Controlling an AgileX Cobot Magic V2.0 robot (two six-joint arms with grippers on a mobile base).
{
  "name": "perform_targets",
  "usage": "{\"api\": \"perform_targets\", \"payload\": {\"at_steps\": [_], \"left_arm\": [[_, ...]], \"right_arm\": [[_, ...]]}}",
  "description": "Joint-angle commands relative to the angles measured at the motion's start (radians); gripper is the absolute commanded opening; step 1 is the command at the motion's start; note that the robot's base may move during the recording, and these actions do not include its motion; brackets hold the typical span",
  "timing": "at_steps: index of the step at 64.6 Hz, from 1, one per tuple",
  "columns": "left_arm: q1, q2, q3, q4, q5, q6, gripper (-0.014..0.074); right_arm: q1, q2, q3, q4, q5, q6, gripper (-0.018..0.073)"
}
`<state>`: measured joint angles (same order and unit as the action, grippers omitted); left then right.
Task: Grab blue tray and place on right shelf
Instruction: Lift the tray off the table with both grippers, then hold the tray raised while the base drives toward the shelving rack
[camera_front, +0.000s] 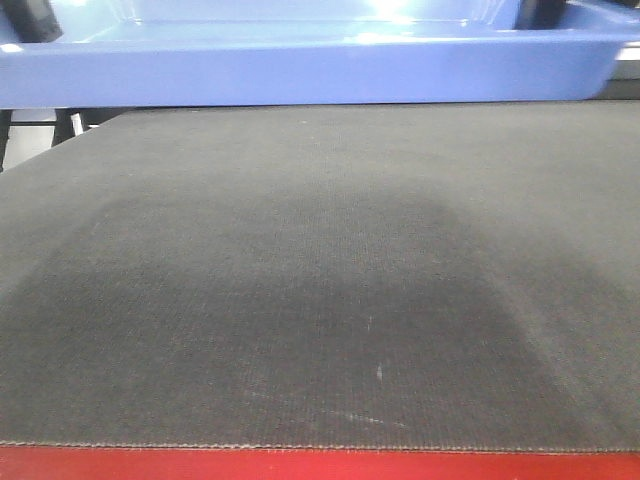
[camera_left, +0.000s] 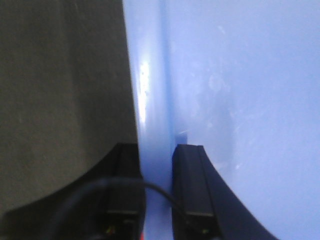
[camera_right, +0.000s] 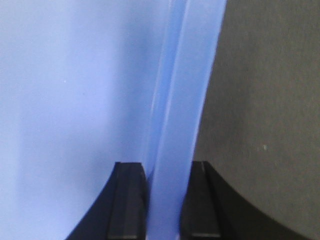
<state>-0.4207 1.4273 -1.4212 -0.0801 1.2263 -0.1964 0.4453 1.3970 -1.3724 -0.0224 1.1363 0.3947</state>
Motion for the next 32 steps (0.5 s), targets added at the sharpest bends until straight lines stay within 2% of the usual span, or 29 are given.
{"api": "perform_targets", "payload": {"at_steps": [1, 20, 32], "left_arm": [[-0.035, -0.069, 0.018, 0.033, 0.008, 0.012, -0.0044], [-0.142, -0.101, -0.018, 0.033, 0.029, -0.063, -0.0044], [-0.168, -0.101, -0.061, 0.033, 0.029, -0.066, -0.0044]], "right_arm": [[-0.004, -0.070, -0.017, -0.061, -0.010, -0.030, 0.0057], [-0.004, -0.143, -0.017, -0.059, 0.055, -0.030, 0.0057], [-0.004, -0.184, -0.017, -0.060, 0.038, -0.030, 0.0057]]}}
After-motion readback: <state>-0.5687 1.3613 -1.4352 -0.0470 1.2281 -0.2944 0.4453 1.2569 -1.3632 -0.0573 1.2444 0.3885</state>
